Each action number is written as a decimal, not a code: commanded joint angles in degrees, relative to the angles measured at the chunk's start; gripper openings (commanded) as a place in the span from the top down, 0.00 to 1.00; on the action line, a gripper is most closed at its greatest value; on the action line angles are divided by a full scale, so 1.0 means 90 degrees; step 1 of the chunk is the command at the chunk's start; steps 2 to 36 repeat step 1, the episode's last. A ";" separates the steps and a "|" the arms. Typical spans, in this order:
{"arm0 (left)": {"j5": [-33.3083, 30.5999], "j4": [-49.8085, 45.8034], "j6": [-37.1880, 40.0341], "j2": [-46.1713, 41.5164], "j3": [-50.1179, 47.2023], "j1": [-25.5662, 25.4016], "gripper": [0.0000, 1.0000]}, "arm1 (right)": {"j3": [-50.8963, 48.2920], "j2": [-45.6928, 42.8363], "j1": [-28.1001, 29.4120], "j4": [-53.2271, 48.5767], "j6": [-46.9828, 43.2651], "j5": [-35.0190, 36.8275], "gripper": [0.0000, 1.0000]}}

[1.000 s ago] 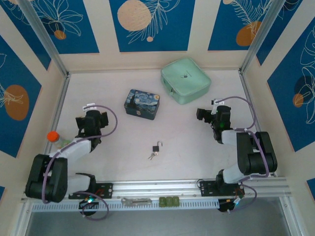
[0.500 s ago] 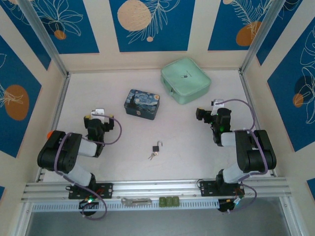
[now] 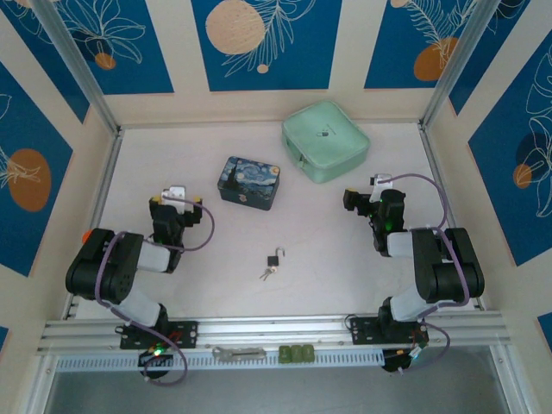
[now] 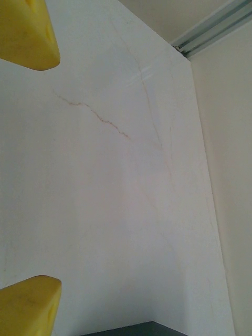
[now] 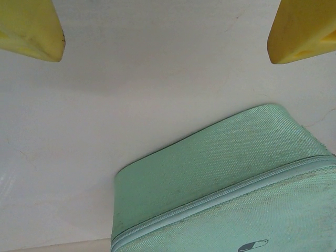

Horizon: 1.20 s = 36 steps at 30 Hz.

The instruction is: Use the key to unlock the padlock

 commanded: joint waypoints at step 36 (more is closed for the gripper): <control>-0.0114 -0.0059 0.0001 0.0008 0.0160 0.0074 0.01 | -0.0007 -0.0013 -0.0010 0.0169 -0.0136 -0.0078 0.01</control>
